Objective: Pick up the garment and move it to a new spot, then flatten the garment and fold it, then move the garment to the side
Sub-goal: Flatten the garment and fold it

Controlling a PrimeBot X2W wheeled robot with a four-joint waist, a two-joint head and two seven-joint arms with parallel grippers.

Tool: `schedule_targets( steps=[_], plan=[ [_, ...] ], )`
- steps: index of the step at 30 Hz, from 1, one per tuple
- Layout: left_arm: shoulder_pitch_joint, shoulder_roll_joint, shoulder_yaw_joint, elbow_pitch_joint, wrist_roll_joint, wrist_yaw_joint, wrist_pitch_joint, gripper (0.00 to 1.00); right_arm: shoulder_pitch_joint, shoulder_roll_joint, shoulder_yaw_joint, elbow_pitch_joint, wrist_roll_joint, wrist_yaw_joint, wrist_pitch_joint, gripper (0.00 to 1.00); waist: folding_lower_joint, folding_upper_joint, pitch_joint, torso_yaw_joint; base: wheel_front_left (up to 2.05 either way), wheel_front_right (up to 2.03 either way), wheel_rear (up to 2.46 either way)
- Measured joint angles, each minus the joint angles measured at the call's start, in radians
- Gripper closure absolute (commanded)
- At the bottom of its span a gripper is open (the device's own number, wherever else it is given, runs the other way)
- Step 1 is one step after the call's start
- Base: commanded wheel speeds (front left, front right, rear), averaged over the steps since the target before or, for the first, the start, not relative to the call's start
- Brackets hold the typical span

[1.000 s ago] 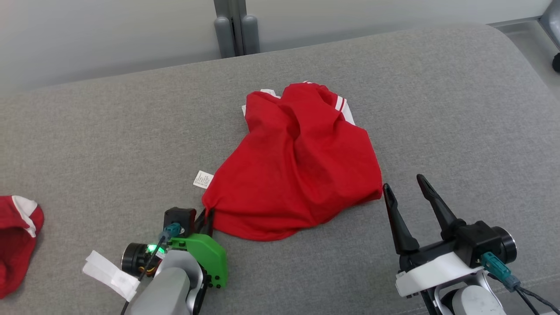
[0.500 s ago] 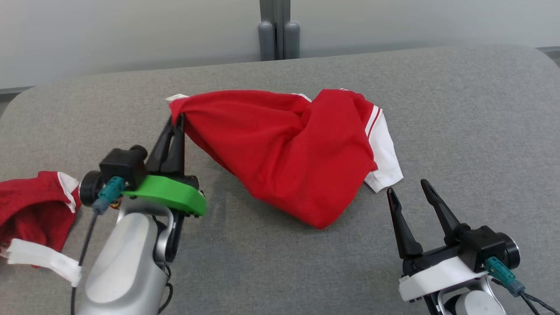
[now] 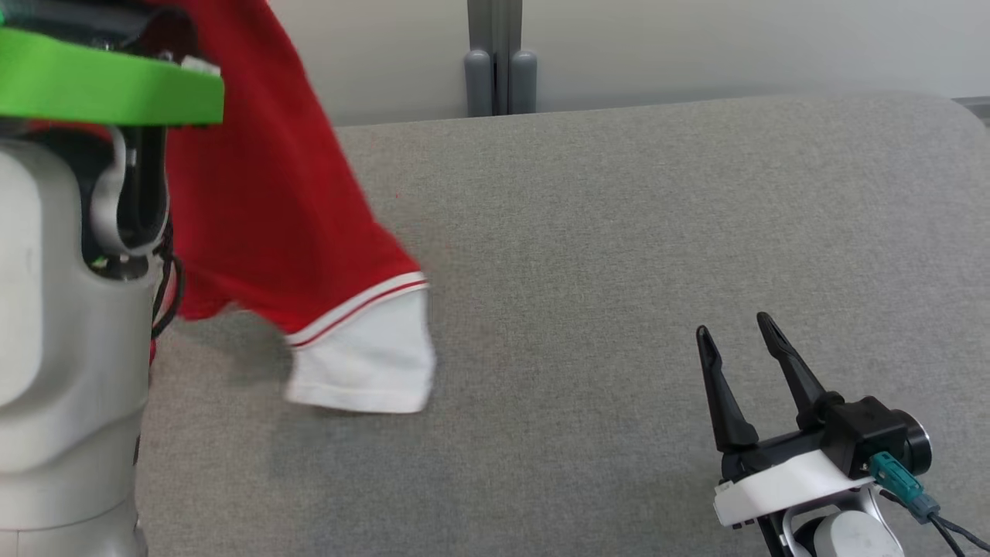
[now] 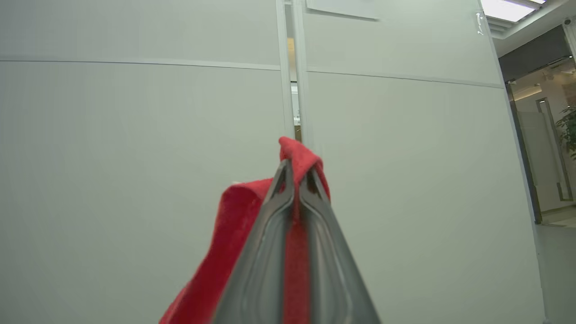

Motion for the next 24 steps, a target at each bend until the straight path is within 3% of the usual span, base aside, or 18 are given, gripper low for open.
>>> schedule_targets(
  steps=[5,11,19,22,23,24],
  plan=[
    [-0.13,-0.058,-0.075,0.0,0.01,-0.017,0.035,1.0,-0.002,0.001,0.011,-0.001,0.0,0.0,0.0,0.0,0.0,0.0,0.003,-0.027,0.0,0.0,0.0],
    [-0.137,-0.168,-0.18,0.153,-0.003,-0.025,0.014,1.0,-0.013,0.008,0.033,0.001,0.009,0.0,0.0,0.0,0.0,0.0,0.016,-0.075,0.0,0.0,0.0],
    [-0.078,-0.204,-0.291,0.483,-0.086,-0.04,-0.076,1.0,-0.063,0.011,0.06,0.006,0.019,0.0,0.0,0.0,0.0,0.0,0.057,-0.173,0.0,0.0,0.0],
    [-0.074,-0.205,-0.368,0.541,-0.185,-0.043,-0.128,1.0,-0.066,0.012,0.065,0.008,0.022,0.0,0.0,0.0,0.0,0.0,0.077,-0.212,0.0,0.0,0.0],
    [-0.074,-0.205,-0.411,0.546,-0.225,-0.043,-0.143,0.7,-0.067,0.011,0.066,0.01,0.022,0.0,0.0,0.0,0.0,0.0,0.085,-0.225,0.0,0.0,0.0],
    [-0.076,-0.206,-0.468,0.551,-0.247,-0.043,-0.152,0.0,-0.068,0.011,0.067,0.01,0.024,0.0,0.0,0.0,0.0,0.0,0.094,-0.235,0.0,0.0,0.0]
  ],
)
